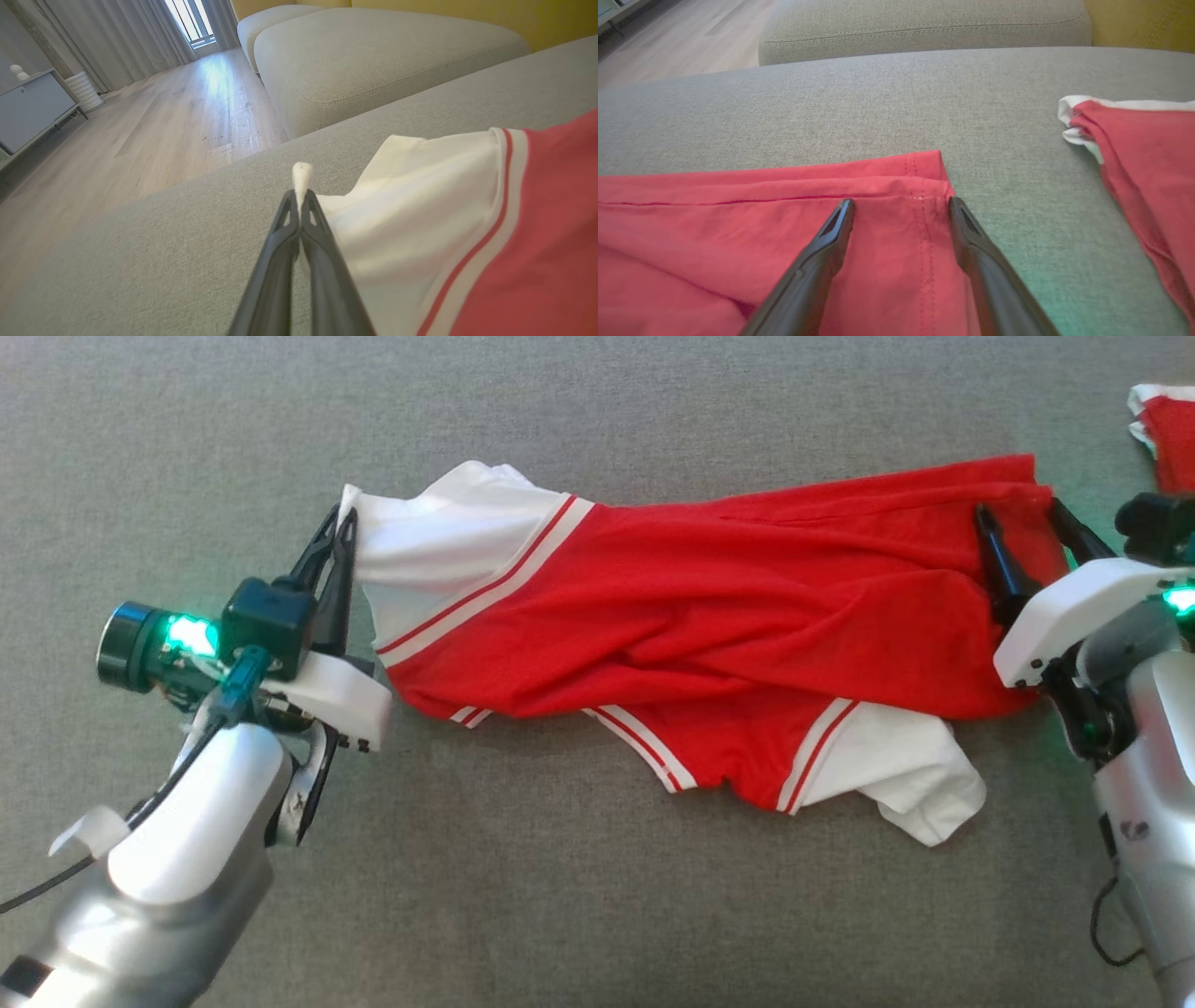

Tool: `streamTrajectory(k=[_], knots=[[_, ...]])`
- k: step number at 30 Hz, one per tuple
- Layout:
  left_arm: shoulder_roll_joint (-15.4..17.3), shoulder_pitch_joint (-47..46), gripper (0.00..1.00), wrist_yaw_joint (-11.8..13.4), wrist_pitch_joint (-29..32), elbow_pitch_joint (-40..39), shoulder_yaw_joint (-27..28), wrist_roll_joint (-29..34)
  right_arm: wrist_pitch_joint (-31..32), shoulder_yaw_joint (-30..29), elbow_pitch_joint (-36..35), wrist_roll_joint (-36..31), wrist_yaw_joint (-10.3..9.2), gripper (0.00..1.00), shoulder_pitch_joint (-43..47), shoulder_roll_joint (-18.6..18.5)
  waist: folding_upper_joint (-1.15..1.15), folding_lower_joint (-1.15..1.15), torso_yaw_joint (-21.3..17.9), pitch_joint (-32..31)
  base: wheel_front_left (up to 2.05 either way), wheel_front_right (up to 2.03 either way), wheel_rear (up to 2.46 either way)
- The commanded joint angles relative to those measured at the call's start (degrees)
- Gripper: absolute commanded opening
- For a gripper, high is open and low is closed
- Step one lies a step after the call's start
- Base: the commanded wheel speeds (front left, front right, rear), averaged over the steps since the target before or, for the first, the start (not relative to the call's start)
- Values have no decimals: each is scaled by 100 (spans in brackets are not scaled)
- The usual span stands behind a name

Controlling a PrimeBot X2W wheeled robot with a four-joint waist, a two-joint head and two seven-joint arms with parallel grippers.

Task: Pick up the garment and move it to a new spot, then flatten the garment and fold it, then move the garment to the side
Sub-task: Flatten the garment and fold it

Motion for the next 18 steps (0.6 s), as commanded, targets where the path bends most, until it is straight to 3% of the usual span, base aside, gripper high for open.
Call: streamTrajectory(k=[1, 2, 3, 4, 7, 9, 18], knots=[[266, -233, 0, -12, 13, -177, 183, 73, -84, 123, -58, 74, -5, 99, -173, -113, 0, 0, 11, 17, 0, 0, 0], [268, -241, 0, -14, 21, -184, 173, 76, -113, 154, 12, 101, -5, 93, -210, -122, 0, 0, 17, 28, 0, 0, 0], [272, -248, 0, -16, 25, -188, 166, 77, -145, 187, 72, 124, -5, 76, -245, -131, 0, 0, 21, 38, 0, 0, 0], [272, -248, 0, -16, 25, -188, 166, 77, -145, 187, 72, 124, -5, 76, -245, -131, 0, 0, 21, 38, 0, 0, 0], [284, -264, 0, -26, 20, -179, 152, 76, -269, 282, 222, 159, -5, 34, -338, -160, 0, 0, 30, 56, 0, 0, 0], [290, -264, 0, -23, 19, -176, 139, 78, -368, 352, 291, 176, -5, 0, -400, -180, 0, 0, 29, 51, 0, 0, 0], [511, -394, 0, -20, -431, -268, 196, 248, -944, 604, 288, 463, -5, 0, -665, -290, 0, 0, -100, -305, 0, 0, 0]])
